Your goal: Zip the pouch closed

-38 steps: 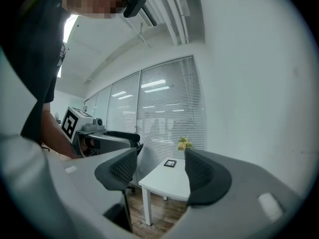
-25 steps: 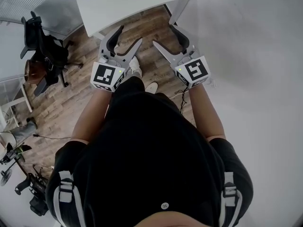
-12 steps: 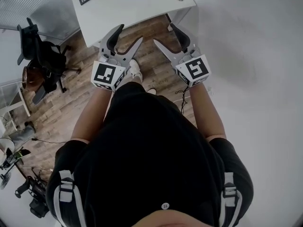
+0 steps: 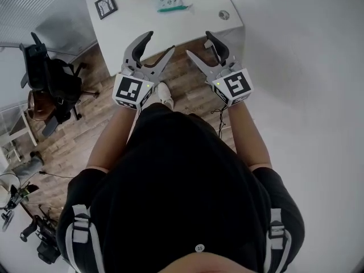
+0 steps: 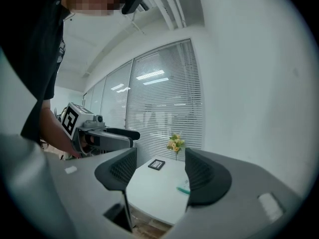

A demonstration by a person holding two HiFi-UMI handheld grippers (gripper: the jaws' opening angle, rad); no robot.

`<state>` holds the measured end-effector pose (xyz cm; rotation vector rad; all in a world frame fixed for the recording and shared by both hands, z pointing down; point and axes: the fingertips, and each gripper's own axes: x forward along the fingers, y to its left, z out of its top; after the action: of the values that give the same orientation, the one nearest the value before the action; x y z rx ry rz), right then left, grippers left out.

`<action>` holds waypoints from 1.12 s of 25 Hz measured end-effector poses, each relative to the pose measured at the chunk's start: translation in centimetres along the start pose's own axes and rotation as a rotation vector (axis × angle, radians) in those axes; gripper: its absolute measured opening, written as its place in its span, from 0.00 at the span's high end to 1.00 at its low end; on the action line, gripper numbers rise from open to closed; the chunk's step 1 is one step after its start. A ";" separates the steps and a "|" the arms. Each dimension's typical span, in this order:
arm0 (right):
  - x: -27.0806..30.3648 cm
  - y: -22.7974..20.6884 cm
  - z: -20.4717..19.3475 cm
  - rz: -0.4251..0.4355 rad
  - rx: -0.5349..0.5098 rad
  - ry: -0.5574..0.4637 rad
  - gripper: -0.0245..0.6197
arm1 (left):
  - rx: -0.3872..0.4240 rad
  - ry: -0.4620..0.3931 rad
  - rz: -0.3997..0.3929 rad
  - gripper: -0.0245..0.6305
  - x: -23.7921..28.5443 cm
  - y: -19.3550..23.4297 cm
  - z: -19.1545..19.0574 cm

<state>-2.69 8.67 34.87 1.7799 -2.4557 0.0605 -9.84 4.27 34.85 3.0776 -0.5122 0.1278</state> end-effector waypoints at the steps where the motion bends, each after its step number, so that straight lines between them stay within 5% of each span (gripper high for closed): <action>1: 0.9 -0.5 0.0 -0.003 0.003 0.004 0.49 | 0.000 0.004 -0.006 0.54 0.5 0.9 0.0; 16: 9.8 -4.6 -1.6 -0.029 0.026 0.082 0.49 | -0.025 0.039 -0.046 0.54 5.3 9.7 -1.8; 28: 12.2 -8.6 -3.2 0.030 0.027 0.112 0.49 | -0.049 0.058 0.032 0.54 8.0 11.8 -2.9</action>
<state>1.92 -5.22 39.10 1.7011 -2.4145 0.1918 -6.35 -9.42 38.43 3.0096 -0.5535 0.2007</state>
